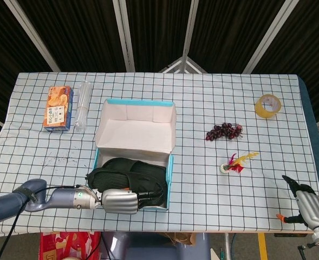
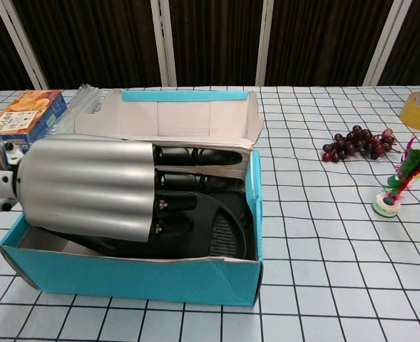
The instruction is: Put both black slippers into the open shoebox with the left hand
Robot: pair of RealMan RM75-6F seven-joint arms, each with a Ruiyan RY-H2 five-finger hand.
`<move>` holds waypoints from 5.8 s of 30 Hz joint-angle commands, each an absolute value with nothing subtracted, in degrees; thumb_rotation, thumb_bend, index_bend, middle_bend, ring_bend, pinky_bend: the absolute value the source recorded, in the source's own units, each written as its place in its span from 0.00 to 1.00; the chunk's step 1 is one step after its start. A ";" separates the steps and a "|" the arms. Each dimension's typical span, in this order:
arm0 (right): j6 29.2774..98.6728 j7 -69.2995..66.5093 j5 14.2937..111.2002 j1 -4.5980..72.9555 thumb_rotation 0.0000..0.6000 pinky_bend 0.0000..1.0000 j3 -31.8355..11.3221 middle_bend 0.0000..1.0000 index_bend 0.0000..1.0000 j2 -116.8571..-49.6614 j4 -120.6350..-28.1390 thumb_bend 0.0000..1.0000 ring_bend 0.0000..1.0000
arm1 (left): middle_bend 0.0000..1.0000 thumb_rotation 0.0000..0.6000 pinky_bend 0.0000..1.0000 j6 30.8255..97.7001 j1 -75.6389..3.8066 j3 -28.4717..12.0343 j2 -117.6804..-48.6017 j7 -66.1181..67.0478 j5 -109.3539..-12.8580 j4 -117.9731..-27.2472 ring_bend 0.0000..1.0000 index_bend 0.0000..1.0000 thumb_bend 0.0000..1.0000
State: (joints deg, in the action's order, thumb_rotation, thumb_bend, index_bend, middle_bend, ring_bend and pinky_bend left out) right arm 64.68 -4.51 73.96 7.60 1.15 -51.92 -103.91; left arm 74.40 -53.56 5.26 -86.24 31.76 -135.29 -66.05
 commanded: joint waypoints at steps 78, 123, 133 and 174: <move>64.06 -5.42 74.59 7.41 1.00 0.12 1.77 0.15 0.07 -51.35 -104.33 0.16 0.21 | 0.12 1.00 0.05 69.42 -47.47 0.81 -79.13 39.37 -123.29 -82.97 0.00 0.17 0.00; 62.71 -5.50 73.68 8.00 1.00 0.15 1.68 0.16 0.07 -50.97 -104.37 0.16 0.22 | 0.76 1.00 0.29 68.00 -41.67 4.73 -86.16 26.30 -116.01 -74.10 0.35 0.67 0.26; 62.74 -4.80 73.17 7.89 1.00 0.15 1.77 0.16 0.07 -51.37 -104.32 0.16 0.22 | 0.76 1.00 0.30 66.99 -42.25 5.82 -90.38 21.36 -114.60 -69.04 0.36 0.67 0.26; 64.15 -4.88 73.86 7.46 1.00 0.15 1.53 0.16 0.08 -51.00 -104.91 0.16 0.22 | 0.63 1.00 0.29 98.73 -26.91 0.35 -73.20 27.24 -108.71 -93.55 0.33 0.45 0.25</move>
State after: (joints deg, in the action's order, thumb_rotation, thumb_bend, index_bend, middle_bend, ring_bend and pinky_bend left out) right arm 64.12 -4.81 73.83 7.40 1.61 -51.08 -104.85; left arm 92.84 -33.81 0.30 -76.27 27.45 -113.03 -89.07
